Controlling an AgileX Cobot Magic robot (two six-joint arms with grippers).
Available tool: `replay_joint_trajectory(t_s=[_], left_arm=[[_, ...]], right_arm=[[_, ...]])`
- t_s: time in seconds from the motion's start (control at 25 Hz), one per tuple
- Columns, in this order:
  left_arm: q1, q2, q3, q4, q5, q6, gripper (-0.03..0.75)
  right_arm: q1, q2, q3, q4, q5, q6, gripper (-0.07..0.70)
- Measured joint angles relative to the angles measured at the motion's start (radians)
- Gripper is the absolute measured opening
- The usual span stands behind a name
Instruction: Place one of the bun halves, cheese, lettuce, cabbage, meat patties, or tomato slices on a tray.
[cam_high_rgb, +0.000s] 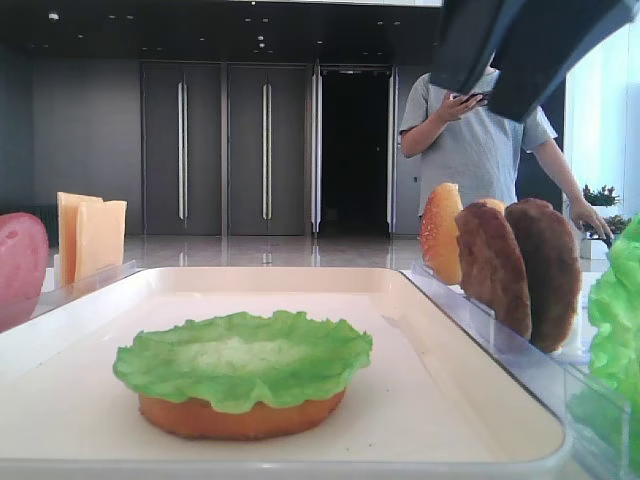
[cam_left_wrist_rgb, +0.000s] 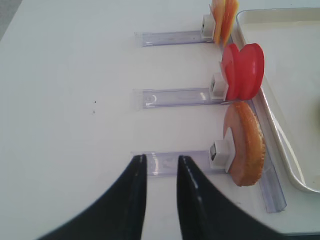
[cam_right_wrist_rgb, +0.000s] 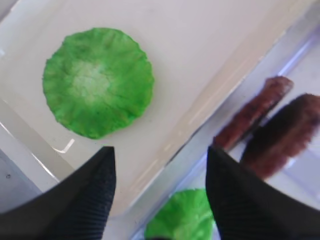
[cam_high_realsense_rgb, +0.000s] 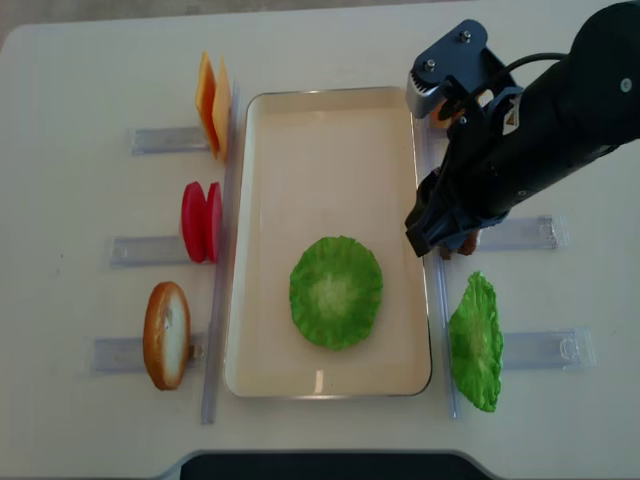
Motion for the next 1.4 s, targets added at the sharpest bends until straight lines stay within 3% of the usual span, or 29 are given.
replay_joint_trajectory(t_s=[0.24, 0.36, 0.52, 0.76, 0.92, 1.24, 1.4], left_arm=[[0.0, 0.0, 0.0, 0.0, 0.0, 0.0, 0.158], [0.0, 0.0, 0.0, 0.0, 0.0, 0.0, 0.158], [0.0, 0.0, 0.0, 0.0, 0.0, 0.0, 0.158], [0.0, 0.0, 0.0, 0.0, 0.0, 0.0, 0.158], [0.0, 0.0, 0.0, 0.0, 0.0, 0.0, 0.158], [0.0, 0.0, 0.0, 0.0, 0.0, 0.0, 0.158], [0.0, 0.0, 0.0, 0.0, 0.0, 0.0, 0.158]], right_arm=[[-0.001, -0.083, 0.0, -0.288, 0.19, 0.272, 0.378], [-0.021, -0.1, 0.0, -0.322, 0.28, 0.305, 0.359], [-0.129, -0.102, 0.0, -0.335, 0.343, 0.31, 0.351], [-0.4, -0.102, 0.0, -0.339, 0.357, 0.293, 0.348], [-0.53, -0.12, 0.0, -0.335, 0.358, 0.292, 0.347], [-0.562, -0.199, 0.005, -0.312, 0.36, 0.288, 0.347], [-0.562, -0.285, 0.074, -0.312, 0.359, 0.286, 0.347]])
